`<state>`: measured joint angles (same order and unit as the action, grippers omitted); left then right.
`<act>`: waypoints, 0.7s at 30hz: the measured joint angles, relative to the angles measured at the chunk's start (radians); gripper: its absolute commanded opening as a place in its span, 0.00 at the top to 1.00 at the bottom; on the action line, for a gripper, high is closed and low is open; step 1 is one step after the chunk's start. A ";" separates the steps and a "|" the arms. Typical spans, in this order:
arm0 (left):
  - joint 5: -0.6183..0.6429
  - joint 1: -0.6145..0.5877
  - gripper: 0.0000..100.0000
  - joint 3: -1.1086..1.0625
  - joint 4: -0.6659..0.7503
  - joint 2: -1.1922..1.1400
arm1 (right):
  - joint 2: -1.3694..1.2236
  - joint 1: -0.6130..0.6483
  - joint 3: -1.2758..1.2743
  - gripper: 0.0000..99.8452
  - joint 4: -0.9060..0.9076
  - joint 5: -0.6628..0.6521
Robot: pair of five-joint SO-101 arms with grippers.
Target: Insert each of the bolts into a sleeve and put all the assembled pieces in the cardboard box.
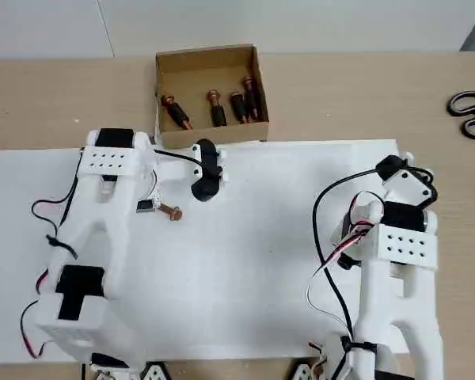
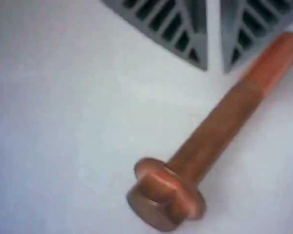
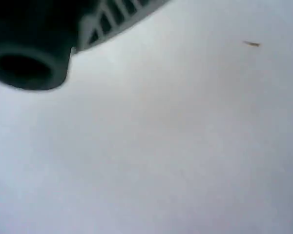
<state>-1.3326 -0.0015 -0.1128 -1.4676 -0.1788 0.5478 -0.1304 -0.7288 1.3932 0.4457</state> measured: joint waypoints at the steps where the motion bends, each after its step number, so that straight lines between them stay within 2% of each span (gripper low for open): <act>1: 0.000 0.005 0.99 0.000 0.009 -0.008 | 0.000 0.000 0.000 1.00 0.000 0.000; 9: -0.002 0.057 0.93 0.000 0.081 -0.064 | 0.000 0.000 0.000 1.00 0.000 0.000; 21: -0.008 0.069 0.92 0.000 0.087 -0.068 | 0.000 0.000 0.000 1.00 0.000 0.000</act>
<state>-1.3403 0.0675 -0.1128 -1.3802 -0.2463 0.5478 -0.1304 -0.7288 1.3932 0.4457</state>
